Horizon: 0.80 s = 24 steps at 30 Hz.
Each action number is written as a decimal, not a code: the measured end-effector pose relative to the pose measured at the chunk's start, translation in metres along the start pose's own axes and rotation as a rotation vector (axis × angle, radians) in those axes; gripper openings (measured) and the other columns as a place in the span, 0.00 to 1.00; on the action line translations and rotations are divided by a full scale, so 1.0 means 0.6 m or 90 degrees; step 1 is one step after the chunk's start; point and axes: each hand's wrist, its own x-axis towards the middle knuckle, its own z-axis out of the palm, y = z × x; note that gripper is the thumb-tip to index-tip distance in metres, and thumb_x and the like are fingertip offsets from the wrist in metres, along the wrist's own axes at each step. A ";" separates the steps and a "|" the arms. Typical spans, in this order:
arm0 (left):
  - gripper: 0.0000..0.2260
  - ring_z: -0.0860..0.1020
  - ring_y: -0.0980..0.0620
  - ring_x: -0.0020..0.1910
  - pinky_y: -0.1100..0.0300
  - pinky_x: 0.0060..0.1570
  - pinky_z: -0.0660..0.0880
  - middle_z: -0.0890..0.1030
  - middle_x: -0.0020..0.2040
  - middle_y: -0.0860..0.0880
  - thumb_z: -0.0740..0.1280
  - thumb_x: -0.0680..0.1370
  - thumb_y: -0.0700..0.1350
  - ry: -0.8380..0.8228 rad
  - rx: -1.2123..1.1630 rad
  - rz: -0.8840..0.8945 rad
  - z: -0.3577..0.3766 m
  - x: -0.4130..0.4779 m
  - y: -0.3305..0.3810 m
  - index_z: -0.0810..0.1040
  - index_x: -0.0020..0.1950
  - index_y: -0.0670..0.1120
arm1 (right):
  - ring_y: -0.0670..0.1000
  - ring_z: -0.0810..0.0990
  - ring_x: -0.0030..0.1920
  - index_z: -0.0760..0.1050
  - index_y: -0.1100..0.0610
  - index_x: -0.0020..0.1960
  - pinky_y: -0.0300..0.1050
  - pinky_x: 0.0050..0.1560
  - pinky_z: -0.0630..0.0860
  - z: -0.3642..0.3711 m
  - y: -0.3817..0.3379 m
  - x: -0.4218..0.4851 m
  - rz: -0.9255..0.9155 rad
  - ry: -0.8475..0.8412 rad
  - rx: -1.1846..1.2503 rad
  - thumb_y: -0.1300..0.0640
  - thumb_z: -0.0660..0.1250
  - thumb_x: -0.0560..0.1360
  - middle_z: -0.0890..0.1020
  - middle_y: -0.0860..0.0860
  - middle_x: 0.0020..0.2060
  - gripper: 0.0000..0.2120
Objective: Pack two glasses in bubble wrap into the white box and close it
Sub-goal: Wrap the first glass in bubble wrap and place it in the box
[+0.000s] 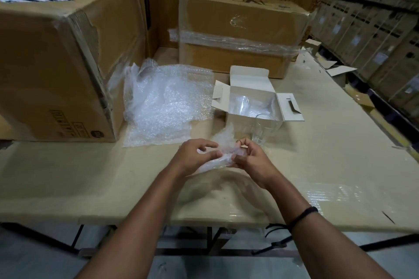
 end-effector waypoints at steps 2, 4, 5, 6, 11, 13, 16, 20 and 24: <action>0.06 0.80 0.57 0.42 0.59 0.46 0.75 0.83 0.42 0.58 0.77 0.68 0.52 0.008 -0.056 0.011 0.015 -0.001 0.011 0.82 0.41 0.57 | 0.51 0.80 0.35 0.70 0.58 0.48 0.46 0.41 0.82 -0.010 -0.002 0.000 -0.012 -0.014 -0.033 0.78 0.63 0.73 0.80 0.58 0.39 0.16; 0.08 0.79 0.54 0.36 0.55 0.40 0.77 0.82 0.35 0.55 0.77 0.70 0.44 0.060 -0.066 0.009 0.022 0.002 0.016 0.81 0.36 0.56 | 0.52 0.80 0.35 0.73 0.58 0.51 0.46 0.38 0.81 -0.019 0.000 -0.001 -0.016 -0.025 -0.072 0.75 0.66 0.73 0.81 0.59 0.40 0.14; 0.08 0.79 0.54 0.36 0.53 0.39 0.77 0.82 0.35 0.54 0.76 0.71 0.44 0.090 -0.062 0.000 0.024 0.003 0.015 0.81 0.35 0.55 | 0.53 0.79 0.33 0.74 0.58 0.51 0.46 0.36 0.80 -0.024 0.001 -0.002 -0.012 -0.021 -0.084 0.73 0.68 0.73 0.81 0.59 0.39 0.13; 0.07 0.78 0.54 0.37 0.52 0.39 0.77 0.82 0.36 0.53 0.76 0.71 0.44 0.116 -0.064 -0.010 0.024 0.003 0.014 0.81 0.35 0.54 | 0.53 0.78 0.31 0.75 0.58 0.51 0.45 0.33 0.78 -0.028 0.000 -0.003 -0.006 -0.010 -0.080 0.71 0.69 0.74 0.80 0.58 0.36 0.11; 0.04 0.77 0.54 0.36 0.57 0.41 0.75 0.80 0.35 0.50 0.71 0.75 0.42 0.211 -0.141 -0.013 0.006 0.006 0.029 0.81 0.40 0.45 | 0.52 0.72 0.25 0.75 0.60 0.43 0.41 0.28 0.69 -0.066 -0.006 -0.001 0.015 -0.020 -0.097 0.64 0.68 0.77 0.71 0.54 0.30 0.04; 0.05 0.76 0.54 0.32 0.57 0.40 0.74 0.79 0.33 0.48 0.69 0.77 0.39 0.217 -0.202 -0.039 -0.005 0.010 0.034 0.80 0.41 0.41 | 0.51 0.71 0.27 0.73 0.61 0.42 0.42 0.30 0.68 -0.082 -0.008 -0.005 0.044 -0.064 -0.088 0.62 0.68 0.77 0.70 0.53 0.29 0.06; 0.07 0.75 0.57 0.30 0.58 0.40 0.74 0.79 0.33 0.48 0.71 0.75 0.39 0.211 -0.208 -0.047 -0.004 0.009 0.033 0.79 0.41 0.36 | 0.48 0.69 0.29 0.70 0.58 0.37 0.40 0.34 0.67 -0.108 -0.014 -0.015 0.053 -0.108 -0.088 0.59 0.70 0.74 0.68 0.50 0.29 0.11; 0.10 0.77 0.55 0.56 0.57 0.59 0.69 0.81 0.53 0.49 0.73 0.72 0.40 0.197 -0.227 -0.021 0.010 0.010 0.037 0.77 0.32 0.46 | 0.54 0.71 0.44 0.70 0.56 0.34 0.47 0.48 0.69 -0.137 -0.013 -0.017 0.022 -0.116 0.002 0.47 0.79 0.64 0.73 0.58 0.41 0.20; 0.09 0.72 0.37 0.48 0.51 0.45 0.67 0.75 0.49 0.36 0.71 0.66 0.42 0.017 -0.547 -0.043 0.026 0.017 0.051 0.70 0.31 0.45 | 0.57 0.79 0.43 0.73 0.61 0.42 0.45 0.47 0.78 -0.135 -0.018 -0.017 0.024 -0.119 0.100 0.45 0.84 0.54 0.79 0.64 0.45 0.29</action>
